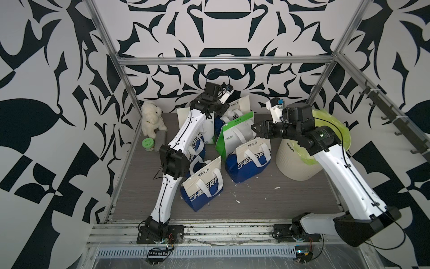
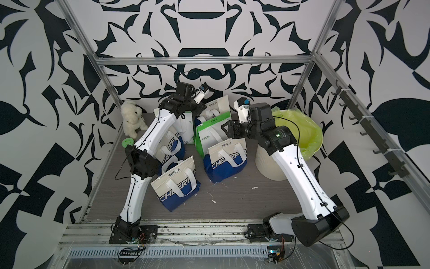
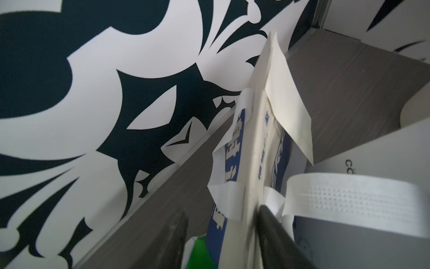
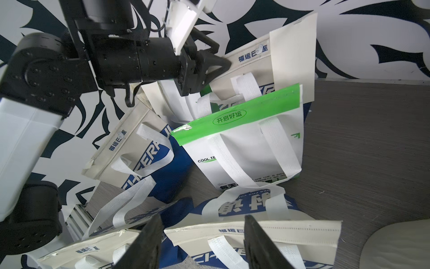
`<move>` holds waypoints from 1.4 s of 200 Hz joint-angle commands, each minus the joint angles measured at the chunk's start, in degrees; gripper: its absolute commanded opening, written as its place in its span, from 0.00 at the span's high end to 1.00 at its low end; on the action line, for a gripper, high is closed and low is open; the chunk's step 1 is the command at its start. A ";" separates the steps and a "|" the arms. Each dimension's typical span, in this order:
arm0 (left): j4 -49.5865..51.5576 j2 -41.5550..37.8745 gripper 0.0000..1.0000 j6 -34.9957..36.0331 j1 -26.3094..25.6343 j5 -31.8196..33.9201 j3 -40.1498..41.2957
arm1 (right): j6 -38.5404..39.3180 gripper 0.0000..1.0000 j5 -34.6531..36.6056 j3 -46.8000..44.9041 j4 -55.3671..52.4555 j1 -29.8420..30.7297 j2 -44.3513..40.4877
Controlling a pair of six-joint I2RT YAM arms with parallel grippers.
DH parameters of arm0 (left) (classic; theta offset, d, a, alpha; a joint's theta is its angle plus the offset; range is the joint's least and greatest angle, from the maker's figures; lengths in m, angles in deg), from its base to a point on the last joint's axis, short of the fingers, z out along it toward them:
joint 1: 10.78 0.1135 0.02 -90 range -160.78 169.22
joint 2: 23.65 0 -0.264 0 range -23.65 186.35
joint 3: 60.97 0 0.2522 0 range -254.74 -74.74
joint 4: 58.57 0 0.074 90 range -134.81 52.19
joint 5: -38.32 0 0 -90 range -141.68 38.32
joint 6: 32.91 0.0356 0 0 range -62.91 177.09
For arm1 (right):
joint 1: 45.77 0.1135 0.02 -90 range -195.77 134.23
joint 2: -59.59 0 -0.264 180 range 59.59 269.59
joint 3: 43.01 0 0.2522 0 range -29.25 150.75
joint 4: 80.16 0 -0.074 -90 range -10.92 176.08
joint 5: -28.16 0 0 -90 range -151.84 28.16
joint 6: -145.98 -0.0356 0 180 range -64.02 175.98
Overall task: Shred takeout receipts and throw away
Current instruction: Pick up the takeout bag at the center of the board.
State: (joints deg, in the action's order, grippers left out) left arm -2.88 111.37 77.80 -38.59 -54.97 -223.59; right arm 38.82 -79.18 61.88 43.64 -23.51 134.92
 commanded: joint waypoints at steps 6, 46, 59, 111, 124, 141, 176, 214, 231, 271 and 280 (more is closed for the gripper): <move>-0.17 -1.98 0.64 -1.65 0.39 -5.23 4.12 | 1.48 0.44 3.58 0.67 0.80 0.15 -0.79; -1.70 -5.93 1.00 -1.94 0.31 -12.00 9.93 | 4.37 0.37 11.60 8.27 -1.72 0.15 5.79; -0.77 -6.73 1.00 -1.73 0.39 -12.43 11.00 | 6.16 0.34 13.47 12.24 -3.48 0.15 9.76; -3.52 -15.43 1.00 -1.83 0.39 -17.48 21.50 | 9.04 0.29 17.83 22.89 -5.30 0.20 23.76; -4.11 -17.30 1.00 -1.81 0.46 -18.65 23.18 | 9.21 0.29 18.14 25.44 -5.61 0.15 26.53; -4.01 -18.66 1.00 -1.83 0.57 -19.42 23.61 | 9.26 0.29 19.15 30.06 -7.64 0.15 30.57; -3.65 -20.19 1.00 -1.94 0.57 -21.41 23.78 | 8.74 0.28 21.89 36.25 -9.75 0.32 36.08; -4.01 -21.04 1.00 -2.32 0.50 -22.91 24.81 | 8.06 0.28 22.92 42.71 -10.72 0.28 40.23; -3.96 -21.20 1.00 -2.32 0.48 -23.33 24.95 | 7.68 0.28 22.00 44.54 -10.62 0.33 41.25; -3.81 -22.03 1.00 -2.21 0.46 -24.03 25.47 | 8.71 0.30 21.59 46.50 -9.98 0.33 42.64; -3.90 -22.24 1.00 -2.12 0.48 -24.09 25.62 | 8.97 0.32 22.23 46.84 -9.96 0.33 42.96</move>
State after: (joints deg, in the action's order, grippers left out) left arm -4.95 92.77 75.94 -38.11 -75.78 -198.22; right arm 47.19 -58.07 105.38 33.00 -23.49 178.57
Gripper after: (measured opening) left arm 0.061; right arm 0.698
